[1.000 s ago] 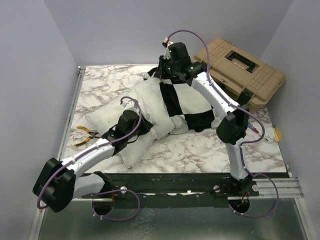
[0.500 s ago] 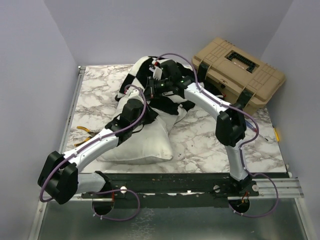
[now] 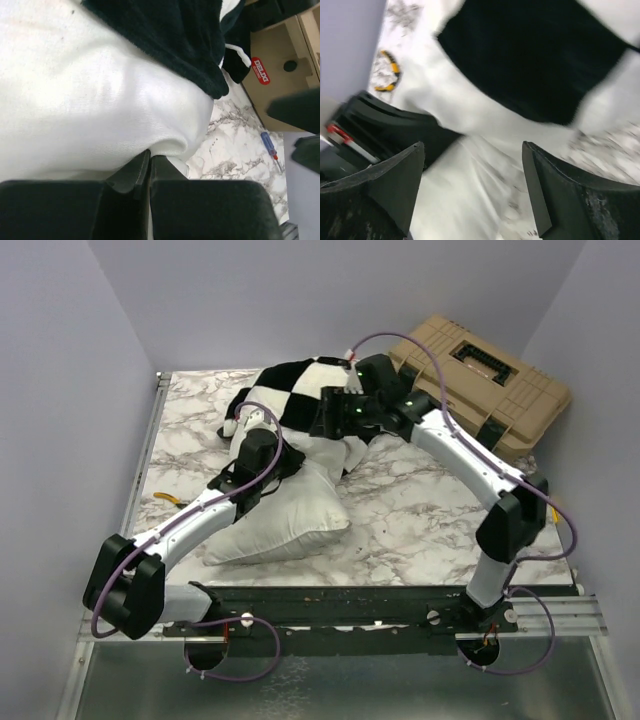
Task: Put the pillow into the pillowcase
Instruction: Stuff the pillow into the pillowcase.
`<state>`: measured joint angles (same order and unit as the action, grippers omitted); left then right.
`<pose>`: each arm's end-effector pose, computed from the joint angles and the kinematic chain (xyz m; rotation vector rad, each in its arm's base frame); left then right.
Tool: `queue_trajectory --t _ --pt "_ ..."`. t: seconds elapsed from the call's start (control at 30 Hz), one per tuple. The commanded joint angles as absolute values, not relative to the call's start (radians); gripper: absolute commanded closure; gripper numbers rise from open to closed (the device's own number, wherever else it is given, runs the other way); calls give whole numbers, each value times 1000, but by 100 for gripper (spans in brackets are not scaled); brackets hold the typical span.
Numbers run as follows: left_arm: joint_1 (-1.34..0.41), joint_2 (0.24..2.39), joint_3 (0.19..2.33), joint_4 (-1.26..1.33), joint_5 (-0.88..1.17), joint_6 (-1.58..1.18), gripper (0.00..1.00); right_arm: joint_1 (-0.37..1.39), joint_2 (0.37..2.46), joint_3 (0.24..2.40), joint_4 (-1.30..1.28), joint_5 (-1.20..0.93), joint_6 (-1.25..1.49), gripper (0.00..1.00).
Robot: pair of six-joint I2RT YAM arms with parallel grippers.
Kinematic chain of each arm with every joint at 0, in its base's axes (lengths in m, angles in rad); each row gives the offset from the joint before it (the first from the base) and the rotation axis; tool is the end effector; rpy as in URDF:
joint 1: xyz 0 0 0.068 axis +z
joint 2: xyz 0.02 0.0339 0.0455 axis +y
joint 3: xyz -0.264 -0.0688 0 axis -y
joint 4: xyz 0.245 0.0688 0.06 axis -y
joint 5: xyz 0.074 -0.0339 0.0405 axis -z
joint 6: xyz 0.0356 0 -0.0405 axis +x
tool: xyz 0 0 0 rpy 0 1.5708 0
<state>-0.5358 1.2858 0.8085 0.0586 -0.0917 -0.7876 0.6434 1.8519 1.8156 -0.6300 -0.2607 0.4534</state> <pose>0.2518 -0.1457 0.2631 -0.3209 2.0445 -0.7507 0.3349 0.2626 0.3512 -0.3730 2.3322 0.8607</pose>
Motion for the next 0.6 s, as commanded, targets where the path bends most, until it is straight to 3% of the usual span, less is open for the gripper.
queue_trajectory --t 0.0,0.1,0.33,0.57 --pt "-487 1318 847 77 -133 -812 100 535 1745 1591 -621 -109 475 17" --pt "-464 1333 862 71 -117 -819 100 517 1720 1467 -564 -93 453 21" --pt "-434 1367 913 52 -64 -827 100 517 1827 1360 -409 -149 452 43" --pt "-429 1391 948 42 -14 -832 100 520 1984 1435 -238 -189 517 39"
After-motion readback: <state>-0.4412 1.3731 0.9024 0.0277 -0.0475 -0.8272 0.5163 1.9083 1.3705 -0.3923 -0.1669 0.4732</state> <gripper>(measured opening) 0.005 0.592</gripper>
